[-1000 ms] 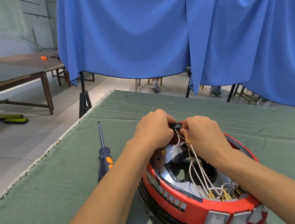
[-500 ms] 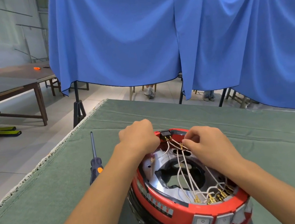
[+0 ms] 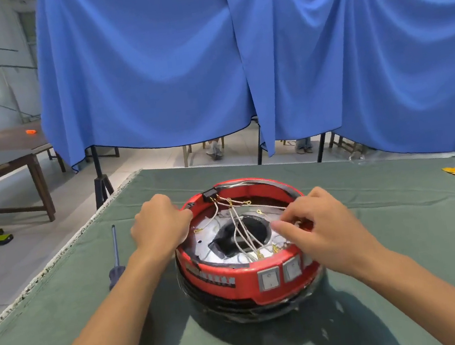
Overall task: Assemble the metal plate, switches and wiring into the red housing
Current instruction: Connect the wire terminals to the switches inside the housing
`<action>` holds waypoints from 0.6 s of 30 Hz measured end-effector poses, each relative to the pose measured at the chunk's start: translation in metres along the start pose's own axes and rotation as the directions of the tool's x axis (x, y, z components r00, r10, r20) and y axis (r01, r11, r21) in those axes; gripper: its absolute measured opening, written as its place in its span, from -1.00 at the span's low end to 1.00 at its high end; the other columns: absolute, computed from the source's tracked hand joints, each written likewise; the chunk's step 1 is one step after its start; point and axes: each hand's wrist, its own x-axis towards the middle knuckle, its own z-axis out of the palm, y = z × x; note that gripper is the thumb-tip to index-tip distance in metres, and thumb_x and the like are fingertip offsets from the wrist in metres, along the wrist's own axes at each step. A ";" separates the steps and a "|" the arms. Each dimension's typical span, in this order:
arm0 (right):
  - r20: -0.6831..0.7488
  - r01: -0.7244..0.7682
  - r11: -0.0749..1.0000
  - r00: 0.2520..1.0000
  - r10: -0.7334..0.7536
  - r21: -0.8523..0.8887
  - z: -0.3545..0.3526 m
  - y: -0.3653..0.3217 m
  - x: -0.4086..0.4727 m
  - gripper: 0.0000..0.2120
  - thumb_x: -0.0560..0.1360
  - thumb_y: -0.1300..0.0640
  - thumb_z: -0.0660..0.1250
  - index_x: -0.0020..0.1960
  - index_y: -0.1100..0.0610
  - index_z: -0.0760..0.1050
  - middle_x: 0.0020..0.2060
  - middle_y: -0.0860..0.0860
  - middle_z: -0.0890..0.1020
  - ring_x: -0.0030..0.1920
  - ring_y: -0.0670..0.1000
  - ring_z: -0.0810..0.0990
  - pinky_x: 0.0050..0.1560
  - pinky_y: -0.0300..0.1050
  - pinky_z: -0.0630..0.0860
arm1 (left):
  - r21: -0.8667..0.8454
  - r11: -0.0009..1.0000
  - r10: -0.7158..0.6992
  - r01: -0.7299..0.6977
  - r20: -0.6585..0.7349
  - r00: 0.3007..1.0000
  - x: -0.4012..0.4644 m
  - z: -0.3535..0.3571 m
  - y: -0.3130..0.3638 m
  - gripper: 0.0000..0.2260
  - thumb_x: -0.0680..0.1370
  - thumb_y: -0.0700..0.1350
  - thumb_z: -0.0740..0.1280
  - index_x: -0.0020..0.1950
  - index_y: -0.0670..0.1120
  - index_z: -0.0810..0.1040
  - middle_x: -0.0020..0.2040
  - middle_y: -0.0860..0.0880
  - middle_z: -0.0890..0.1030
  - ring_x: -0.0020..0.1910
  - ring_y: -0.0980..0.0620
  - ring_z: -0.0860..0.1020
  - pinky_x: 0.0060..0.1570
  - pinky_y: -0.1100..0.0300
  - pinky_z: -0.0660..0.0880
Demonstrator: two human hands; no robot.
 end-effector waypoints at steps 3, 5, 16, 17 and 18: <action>-0.015 0.059 0.988 0.998 -0.062 -0.141 -0.001 -0.001 -0.003 -0.55 0.40 -0.37 0.12 -0.18 -0.06 0.60 -0.23 -0.18 0.59 -0.09 -0.14 0.33 -0.23 -0.33 0.30 | -0.084 0.996 -0.039 0.040 0.016 0.999 0.000 -0.001 0.000 -0.74 0.33 -0.10 0.36 -0.53 -0.18 0.49 -0.57 -0.08 0.51 -0.43 -0.15 0.58 -0.37 0.12 0.50; 0.032 0.049 0.986 0.998 -0.045 -0.158 0.002 -0.001 -0.005 -0.47 0.36 -0.46 0.06 -0.12 -0.09 0.59 -0.14 -0.22 0.56 -0.06 -0.17 0.30 -0.18 -0.29 0.30 | -0.110 0.992 -0.060 0.063 0.031 0.998 -0.002 0.001 -0.001 -0.70 0.35 -0.08 0.38 -0.54 -0.14 0.42 -0.56 -0.09 0.51 -0.47 -0.14 0.56 -0.36 0.08 0.52; 0.123 0.001 0.973 0.992 0.028 -0.232 0.016 0.014 -0.004 -0.45 0.30 -0.45 0.28 0.19 -0.19 0.50 0.03 -0.24 0.49 0.09 -0.13 0.23 -0.10 -0.19 0.35 | -0.496 0.839 -0.149 0.225 0.188 0.971 -0.005 0.020 -0.005 -0.81 0.51 -0.08 0.34 -0.27 -0.12 0.46 -0.52 -0.04 0.48 -0.59 -0.03 0.40 -0.55 0.20 0.43; 0.106 -0.039 0.973 0.992 0.064 -0.226 0.016 0.017 -0.002 -0.46 0.31 -0.43 0.30 0.19 -0.19 0.51 0.04 -0.23 0.49 0.12 -0.11 0.25 -0.08 -0.18 0.37 | -0.518 0.826 -0.133 0.222 0.204 0.970 -0.010 0.022 -0.002 -0.85 0.52 -0.06 0.33 -0.18 -0.11 0.48 -0.40 -0.07 0.54 -0.55 -0.05 0.44 -0.54 0.17 0.45; 0.098 -0.082 0.972 0.989 0.106 -0.220 0.017 0.019 0.001 -0.47 0.32 -0.41 0.31 0.20 -0.19 0.51 0.06 -0.21 0.49 0.15 -0.09 0.25 -0.08 -0.17 0.37 | -0.532 0.822 -0.105 0.201 0.205 0.973 -0.015 0.023 0.000 -0.87 0.53 -0.05 0.31 -0.14 -0.10 0.49 -0.30 -0.08 0.56 -0.52 -0.06 0.48 -0.55 0.16 0.47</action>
